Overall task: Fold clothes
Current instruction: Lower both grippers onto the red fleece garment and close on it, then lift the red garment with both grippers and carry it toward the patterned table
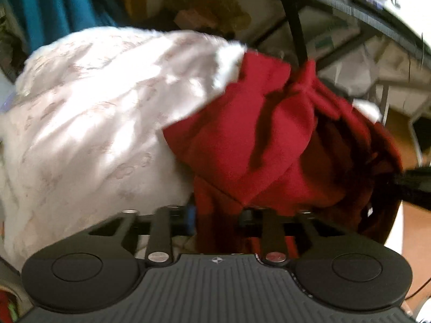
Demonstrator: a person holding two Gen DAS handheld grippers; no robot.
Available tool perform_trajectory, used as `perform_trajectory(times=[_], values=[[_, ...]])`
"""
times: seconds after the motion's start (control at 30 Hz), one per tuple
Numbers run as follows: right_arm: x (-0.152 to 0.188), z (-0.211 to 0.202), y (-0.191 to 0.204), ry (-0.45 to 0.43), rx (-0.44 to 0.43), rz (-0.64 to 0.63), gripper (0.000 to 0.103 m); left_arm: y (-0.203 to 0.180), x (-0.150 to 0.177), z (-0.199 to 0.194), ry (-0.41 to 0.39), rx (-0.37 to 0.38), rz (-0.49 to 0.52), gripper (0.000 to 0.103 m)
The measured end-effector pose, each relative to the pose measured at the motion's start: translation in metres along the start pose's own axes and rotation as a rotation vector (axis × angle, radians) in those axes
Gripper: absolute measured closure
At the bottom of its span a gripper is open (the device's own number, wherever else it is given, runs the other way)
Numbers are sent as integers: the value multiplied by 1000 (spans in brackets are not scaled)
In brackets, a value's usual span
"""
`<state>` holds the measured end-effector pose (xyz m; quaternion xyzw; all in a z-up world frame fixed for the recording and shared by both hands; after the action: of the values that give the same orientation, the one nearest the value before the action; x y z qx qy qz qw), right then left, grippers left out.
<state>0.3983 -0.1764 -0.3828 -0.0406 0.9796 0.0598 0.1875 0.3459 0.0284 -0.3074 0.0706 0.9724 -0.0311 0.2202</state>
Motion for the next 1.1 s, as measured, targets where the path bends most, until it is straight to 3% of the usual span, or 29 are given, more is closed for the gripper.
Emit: perform_trajectory(times=[0.13, 0.2, 0.3, 0.33, 0.47, 0.5, 0.57, 0.67, 0.9, 1.1], values=[[14, -26, 3, 36, -117, 43, 96, 6, 7, -24, -22, -15, -47, 84], [23, -25, 6, 62, -136, 33, 95, 11, 14, -22, -15, -31, -62, 83], [30, -15, 9, 83, -124, 17, 77, 17, 21, -17, 0, -33, -96, 83], [31, -10, 9, 82, -112, 12, 66, 17, 20, -17, -2, -34, -96, 83], [29, 13, 14, 99, -81, -14, 63, 10, 16, -22, -31, -22, -72, 86], [29, 19, 15, 111, -79, -10, 64, 7, 14, -27, -41, -10, -63, 87], [28, 24, 17, 128, -86, 12, 81, 1, 12, -37, -57, 22, -59, 89], [23, 11, 18, 121, -109, 58, 96, -8, 8, -55, -80, 91, -63, 90], [8, -67, 16, 2, -269, 190, 97, -34, 9, -103, -160, 215, 97, 90], [8, -110, 16, -38, -256, 225, 97, -45, -3, -131, -226, 350, 168, 90]])
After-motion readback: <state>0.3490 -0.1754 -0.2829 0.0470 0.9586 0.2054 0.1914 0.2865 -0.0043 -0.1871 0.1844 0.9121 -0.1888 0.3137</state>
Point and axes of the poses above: each gripper's, at about its wrist camera, not at the fingertips, and z roughly the way its jaws point, y to its left, x to its underside, the point moved 8 cm from there along z, roughly the way its jaws point, and after that the axes turned 7 degrees about z, right-handed, at the moved point
